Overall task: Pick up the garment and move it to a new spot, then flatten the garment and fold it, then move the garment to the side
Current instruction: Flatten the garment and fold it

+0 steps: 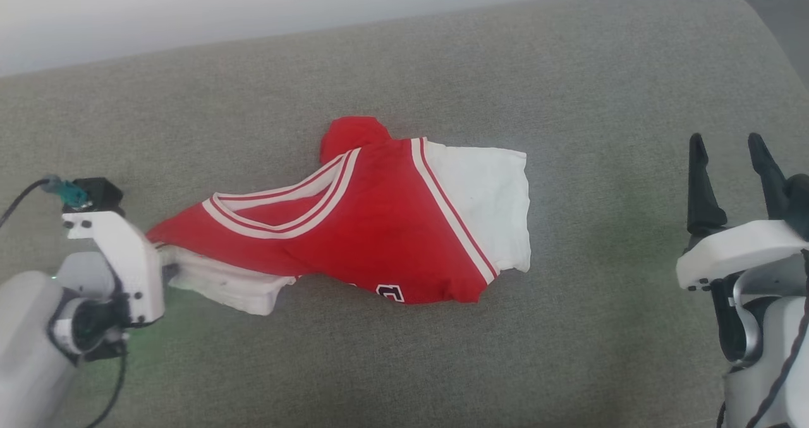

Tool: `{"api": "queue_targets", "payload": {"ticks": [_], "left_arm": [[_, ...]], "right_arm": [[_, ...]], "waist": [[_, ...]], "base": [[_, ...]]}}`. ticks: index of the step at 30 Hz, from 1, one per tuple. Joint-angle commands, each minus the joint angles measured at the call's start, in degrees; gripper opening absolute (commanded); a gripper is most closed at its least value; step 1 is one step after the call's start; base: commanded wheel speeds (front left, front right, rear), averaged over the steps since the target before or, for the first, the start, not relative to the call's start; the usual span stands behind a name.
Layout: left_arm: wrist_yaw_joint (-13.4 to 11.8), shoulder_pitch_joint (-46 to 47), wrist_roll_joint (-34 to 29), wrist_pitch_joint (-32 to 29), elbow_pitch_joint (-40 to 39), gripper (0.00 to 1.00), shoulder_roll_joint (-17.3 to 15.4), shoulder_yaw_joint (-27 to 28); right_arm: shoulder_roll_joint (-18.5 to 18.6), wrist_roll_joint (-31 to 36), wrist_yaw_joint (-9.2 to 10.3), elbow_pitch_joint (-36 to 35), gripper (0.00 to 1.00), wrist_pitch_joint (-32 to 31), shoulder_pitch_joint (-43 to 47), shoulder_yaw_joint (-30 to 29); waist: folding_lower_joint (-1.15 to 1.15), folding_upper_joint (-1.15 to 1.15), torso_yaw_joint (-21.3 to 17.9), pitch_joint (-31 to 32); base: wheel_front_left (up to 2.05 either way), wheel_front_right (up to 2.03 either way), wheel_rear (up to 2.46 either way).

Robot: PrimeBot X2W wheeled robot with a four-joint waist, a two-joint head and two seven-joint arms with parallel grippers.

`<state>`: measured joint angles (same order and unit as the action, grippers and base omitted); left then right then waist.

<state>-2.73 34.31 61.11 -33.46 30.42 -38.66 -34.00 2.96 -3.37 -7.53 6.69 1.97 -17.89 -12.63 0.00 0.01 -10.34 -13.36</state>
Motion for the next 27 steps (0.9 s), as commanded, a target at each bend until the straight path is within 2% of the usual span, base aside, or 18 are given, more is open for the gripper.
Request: {"api": "queue_targets", "payload": {"ticks": [1,10,14,17,23,24,25,27], "left_arm": [[0.0,-1.41,-0.47,-0.87,0.2,0.0,-1.93,-0.4],[-1.58,-2.47,-3.94,-4.47,-9.5,0.0,-12.92,-0.49],[-2.66,-2.65,-4.87,-4.98,-12.94,0.0,-15.54,-0.31],[-3.38,-3.18,-5.35,-5.22,-13.53,0.0,-15.81,-0.69],[-3.06,-3.82,-4.11,-3.28,-10.39,0.0,-12.74,-0.8],[-2.87,-3.72,-4.2,-2.77,-9.62,0.07,-12.38,-0.81],[-2.77,-3.58,-3.84,-2.36,-8.77,0.18,-11.78,-0.66],[-2.51,-3.43,-3.61,-2.12,-8.09,0.18,-11.35,-0.67]], "right_arm": [[-0.1,0.52,0.08,-0.34,1.0,-0.16,0.5,-0.08],[-0.11,0.42,0.09,-1.4,1.0,-1.06,1.3,-0.29],[-0.1,0.11,0.09,-1.58,1.0,-1.18,0.97,0.1],[-0.11,-0.01,0.09,-1.53,1.0,-1.19,0.51,0.41],[-0.1,-0.27,0.09,-1.07,1.0,-1.14,0.03,1.05],[-0.11,-0.27,0.09,-1.09,1.0,-1.2,0.03,1.22],[-0.11,-0.24,0.09,-1.12,1.0,-1.26,0.03,1.28],[-0.11,-0.2,0.09,-1.15,1.0,-1.3,0.04,1.3]], "waist": [[0.0,-0.01,0.3,0.27],[0.0,-0.01,1.74,0.54],[0.0,-0.01,1.97,0.0],[0.0,-0.01,1.98,-0.52],[0.0,-0.01,1.83,-1.27],[0.0,-0.01,1.82,-1.35],[0.0,-0.01,1.83,-1.4],[0.0,-0.01,1.86,-1.41]], "base": [[0.0,0.0,0.0],[0.0,0.0,0.0],[0.0,0.0,0.0],[0.0,0.0,0.0],[0.0,0.0,0.0],[0.0,0.0,0.0],[0.0,0.0,0.0],[0.0,0.0,0.0]]}}
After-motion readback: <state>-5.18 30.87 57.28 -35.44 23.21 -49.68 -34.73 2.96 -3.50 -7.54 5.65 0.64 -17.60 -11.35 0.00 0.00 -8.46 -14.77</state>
